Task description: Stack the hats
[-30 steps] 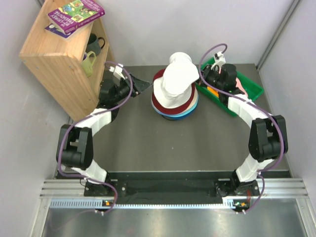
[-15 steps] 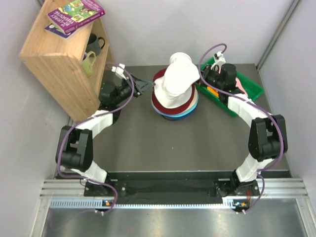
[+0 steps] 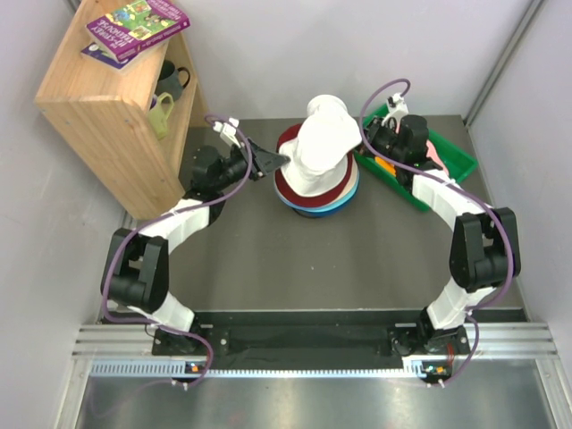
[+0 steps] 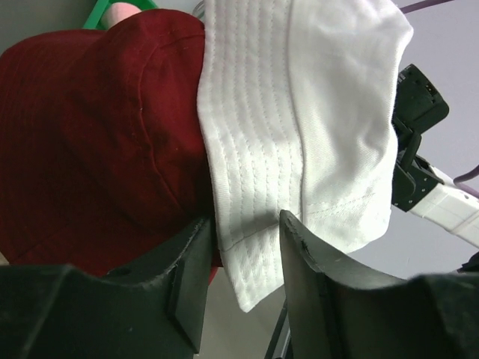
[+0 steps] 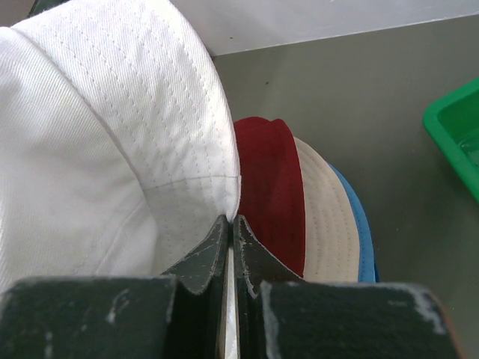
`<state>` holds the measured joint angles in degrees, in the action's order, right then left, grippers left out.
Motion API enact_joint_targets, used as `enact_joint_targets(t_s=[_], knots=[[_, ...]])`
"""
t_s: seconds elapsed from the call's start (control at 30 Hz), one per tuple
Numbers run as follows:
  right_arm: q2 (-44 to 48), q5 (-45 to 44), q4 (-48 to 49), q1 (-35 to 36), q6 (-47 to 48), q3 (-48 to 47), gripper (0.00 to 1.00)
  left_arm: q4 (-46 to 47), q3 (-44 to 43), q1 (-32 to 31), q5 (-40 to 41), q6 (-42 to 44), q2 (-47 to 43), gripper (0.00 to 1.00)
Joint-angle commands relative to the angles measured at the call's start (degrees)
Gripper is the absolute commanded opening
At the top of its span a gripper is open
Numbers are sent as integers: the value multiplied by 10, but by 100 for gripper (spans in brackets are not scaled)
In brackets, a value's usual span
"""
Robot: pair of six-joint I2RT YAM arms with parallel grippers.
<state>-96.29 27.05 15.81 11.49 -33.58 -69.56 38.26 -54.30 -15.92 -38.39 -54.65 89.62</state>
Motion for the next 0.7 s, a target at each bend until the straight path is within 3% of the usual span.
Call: enact_joint_targets(t_s=[0.0, 0.13, 0.17, 0.27, 0.67], knots=[[12, -7, 4, -1, 11, -16, 0, 46, -19, -8, 5, -3, -3, 40], [26, -9, -2, -1, 15, -11, 0, 63, -11, -8, 23, -10, -13, 7], [29, -12, -6, 0, 20, -11, 0, 61, -5, -6, 33, -7, -16, 4], [41, -24, -26, -1, 30, -11, 0, 45, -5, 6, 54, -9, -16, 0], [59, -68, -102, 5, 77, -22, 0, 52, -69, 54, 46, -46, 78, 0]])
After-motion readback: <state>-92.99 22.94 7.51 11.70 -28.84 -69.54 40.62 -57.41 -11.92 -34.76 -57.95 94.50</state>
